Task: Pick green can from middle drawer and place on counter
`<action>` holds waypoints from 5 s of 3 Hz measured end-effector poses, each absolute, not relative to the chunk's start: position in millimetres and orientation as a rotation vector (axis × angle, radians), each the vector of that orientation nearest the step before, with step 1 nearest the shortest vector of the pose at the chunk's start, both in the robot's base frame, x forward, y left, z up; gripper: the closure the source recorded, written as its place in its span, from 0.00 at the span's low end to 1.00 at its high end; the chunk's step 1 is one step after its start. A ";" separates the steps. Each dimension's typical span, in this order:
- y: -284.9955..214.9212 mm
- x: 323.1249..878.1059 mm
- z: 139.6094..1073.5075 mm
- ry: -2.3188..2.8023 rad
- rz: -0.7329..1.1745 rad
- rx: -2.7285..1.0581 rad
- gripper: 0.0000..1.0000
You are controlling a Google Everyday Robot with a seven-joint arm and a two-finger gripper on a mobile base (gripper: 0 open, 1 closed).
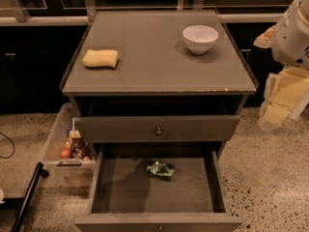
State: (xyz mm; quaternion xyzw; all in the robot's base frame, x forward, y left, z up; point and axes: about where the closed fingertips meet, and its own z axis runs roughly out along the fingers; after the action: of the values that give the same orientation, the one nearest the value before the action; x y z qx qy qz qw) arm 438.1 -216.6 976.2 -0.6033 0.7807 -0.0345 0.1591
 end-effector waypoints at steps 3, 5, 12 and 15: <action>-206.0 440.5 891.4 2.231 0.033 -1.678 0.00; -191.1 453.1 769.3 2.178 0.139 -1.687 0.00; -131.4 483.9 569.5 1.991 0.380 -1.523 0.00; -94.6 533.1 474.2 1.931 0.465 -1.459 0.00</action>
Offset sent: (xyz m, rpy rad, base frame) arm 0.0043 0.0100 -0.0957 0.1710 0.0891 -0.0425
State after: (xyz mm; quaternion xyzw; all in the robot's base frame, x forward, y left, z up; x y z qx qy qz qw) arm 533.1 -94.6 474.2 -0.5584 0.7392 0.1780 0.3319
